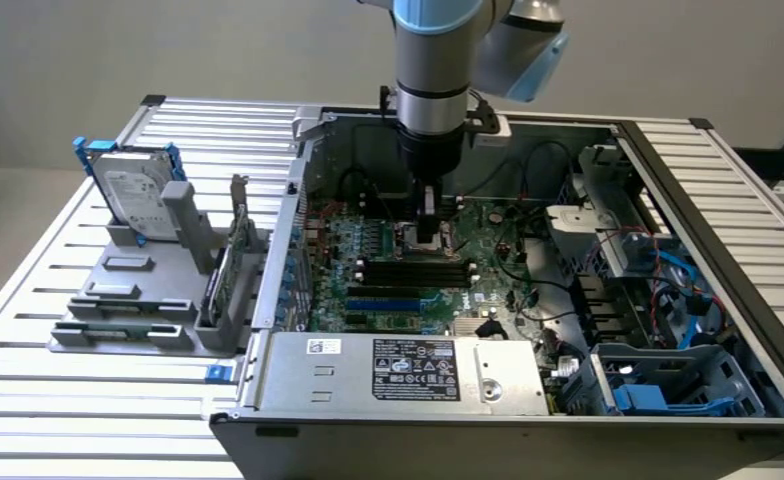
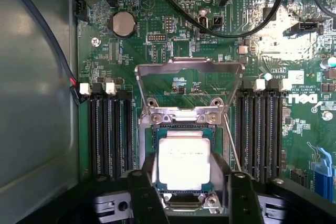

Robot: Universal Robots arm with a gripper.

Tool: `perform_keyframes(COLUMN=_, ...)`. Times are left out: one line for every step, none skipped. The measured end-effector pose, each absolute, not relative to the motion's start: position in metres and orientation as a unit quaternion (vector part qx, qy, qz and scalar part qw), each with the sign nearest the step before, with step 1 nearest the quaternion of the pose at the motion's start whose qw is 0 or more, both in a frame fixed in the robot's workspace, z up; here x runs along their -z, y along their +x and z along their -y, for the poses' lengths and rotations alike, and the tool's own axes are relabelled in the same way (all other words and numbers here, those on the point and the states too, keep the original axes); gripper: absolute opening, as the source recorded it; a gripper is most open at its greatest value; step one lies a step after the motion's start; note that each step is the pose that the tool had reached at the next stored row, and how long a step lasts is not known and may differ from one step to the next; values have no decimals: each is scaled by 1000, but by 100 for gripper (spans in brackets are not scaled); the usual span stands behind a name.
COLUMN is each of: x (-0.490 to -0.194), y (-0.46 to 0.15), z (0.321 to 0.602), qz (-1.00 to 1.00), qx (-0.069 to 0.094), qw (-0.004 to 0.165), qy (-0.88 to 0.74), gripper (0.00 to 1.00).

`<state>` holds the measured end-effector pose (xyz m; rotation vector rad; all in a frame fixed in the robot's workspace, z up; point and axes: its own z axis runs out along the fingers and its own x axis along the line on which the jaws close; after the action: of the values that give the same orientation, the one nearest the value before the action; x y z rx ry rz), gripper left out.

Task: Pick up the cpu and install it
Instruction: 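Place the cpu into insertion slot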

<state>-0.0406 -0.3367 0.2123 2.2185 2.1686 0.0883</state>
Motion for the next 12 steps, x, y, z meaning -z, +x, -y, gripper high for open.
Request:
perform_keyframes(x=-214, y=-41, z=337, qz=-698, qx=-29, qw=19, qy=715, gripper=42)
perform_keyframes(x=-215, y=-41, z=337, qz=-698, qx=-29, qw=18, qy=715, gripper=42)
perform_keyframes(x=-216, y=-42, z=337, qz=-698, qx=-29, qw=18, qy=715, gripper=36)
perform_keyframes(x=-216, y=-45, z=337, qz=-698, qx=-30, qw=18, qy=715, gripper=30)
perform_keyframes(x=-216, y=-49, z=337, qz=-698, qx=-30, qw=18, qy=715, gripper=30)
perform_keyframes(x=-216, y=-54, z=338, qz=-698, qx=-30, qw=17, qy=715, gripper=24)
perform_keyframes(x=-216, y=-58, z=338, qz=-698, qx=-30, qw=17, qy=715, gripper=18)
perform_keyframes(x=-216, y=-63, z=338, qz=-698, qx=-30, qw=17, qy=715, gripper=18)
perform_keyframes(x=-216, y=-67, z=338, qz=-698, qx=-31, qw=17, qy=715, gripper=12)
perform_keyframes(x=-216, y=-72, z=339, qz=-698, qx=-31, qw=16, qy=715, gripper=12)
perform_keyframes(x=-217, y=-76, z=339, qz=-698, qx=-31, qw=16, qy=715, gripper=11)
perform_keyframes(x=-217, y=-79, z=339, qz=-698, qx=-32, qw=16, qy=715, gripper=11)
